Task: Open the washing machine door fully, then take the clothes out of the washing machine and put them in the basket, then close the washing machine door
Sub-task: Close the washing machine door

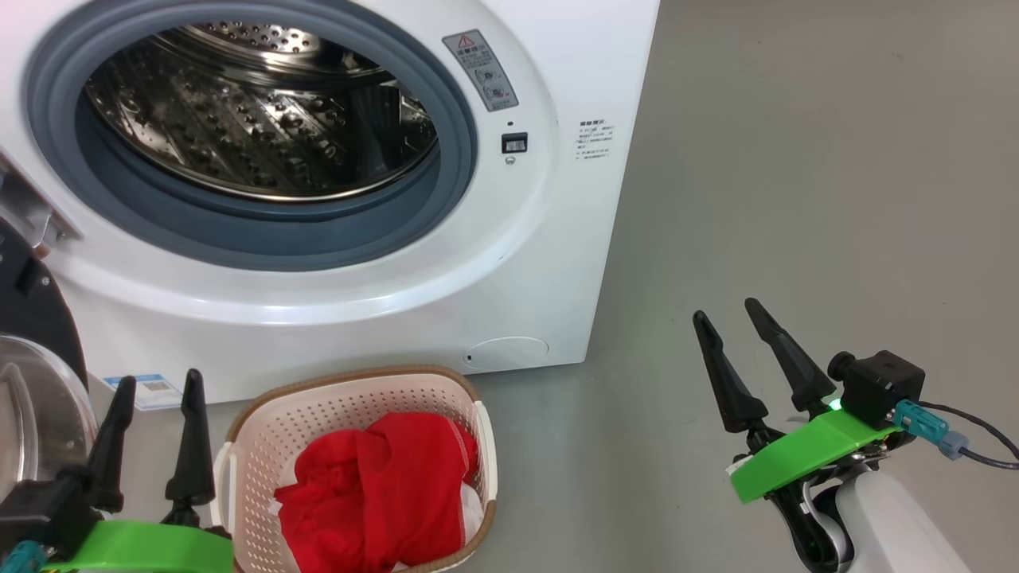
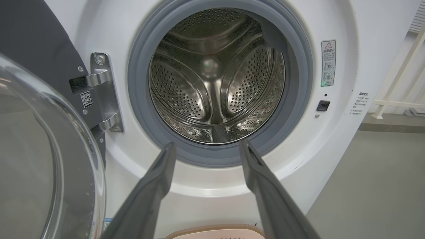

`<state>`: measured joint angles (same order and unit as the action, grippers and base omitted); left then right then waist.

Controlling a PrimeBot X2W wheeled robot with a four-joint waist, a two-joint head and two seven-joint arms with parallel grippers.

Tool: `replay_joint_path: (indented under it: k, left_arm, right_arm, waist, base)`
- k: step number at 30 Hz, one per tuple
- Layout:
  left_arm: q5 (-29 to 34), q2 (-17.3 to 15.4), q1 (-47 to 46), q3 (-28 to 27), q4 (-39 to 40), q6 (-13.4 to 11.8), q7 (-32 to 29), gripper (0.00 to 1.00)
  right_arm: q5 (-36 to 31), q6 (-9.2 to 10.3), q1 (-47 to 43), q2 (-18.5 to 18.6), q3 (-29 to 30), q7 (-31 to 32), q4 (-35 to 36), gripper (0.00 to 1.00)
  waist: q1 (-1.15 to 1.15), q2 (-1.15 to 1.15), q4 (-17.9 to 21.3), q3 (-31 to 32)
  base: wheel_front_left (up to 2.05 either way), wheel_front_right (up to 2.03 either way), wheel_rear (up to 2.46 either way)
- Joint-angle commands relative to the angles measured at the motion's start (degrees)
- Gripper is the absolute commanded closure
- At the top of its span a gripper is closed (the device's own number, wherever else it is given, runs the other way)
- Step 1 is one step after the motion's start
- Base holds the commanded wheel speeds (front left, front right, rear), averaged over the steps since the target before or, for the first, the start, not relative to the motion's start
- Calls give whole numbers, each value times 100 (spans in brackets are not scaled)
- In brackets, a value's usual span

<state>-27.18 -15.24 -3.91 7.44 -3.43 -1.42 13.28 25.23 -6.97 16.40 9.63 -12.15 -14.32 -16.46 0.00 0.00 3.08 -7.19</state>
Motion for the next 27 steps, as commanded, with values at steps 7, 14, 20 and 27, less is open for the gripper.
replay_joint_path:
  k: [7, 14, 20, 27]
  left_arm:
    - [-59, -165, -237, -217, 133, -22, 85, 0]
    - [-61, -177, -234, -212, 124, -28, 101, 0]
    - [-89, -186, -234, -193, 115, -4, 107, 0]
    - [-82, -204, -248, -160, 85, -21, 109, 0]
  right_arm:
    - [-18, -52, 29, 0, -76, -68, 146, 0]
    - [-7, -52, 32, 5, -95, -68, 130, 0]
    - [-4, -52, 38, 14, -110, -68, 122, 0]
    - [1, -52, 43, 15, -124, -68, 107, 0]
  waist:
    - [0, 0, -6, -14]
    - [0, 0, -12, -11]
    - [0, 0, -12, -10]
    - [0, 0, -13, -1]
  base:
    - [-46, 46, 0]
    - [-145, 145, 0]
    - [-191, 191, 0]
    - [-106, 106, 0]
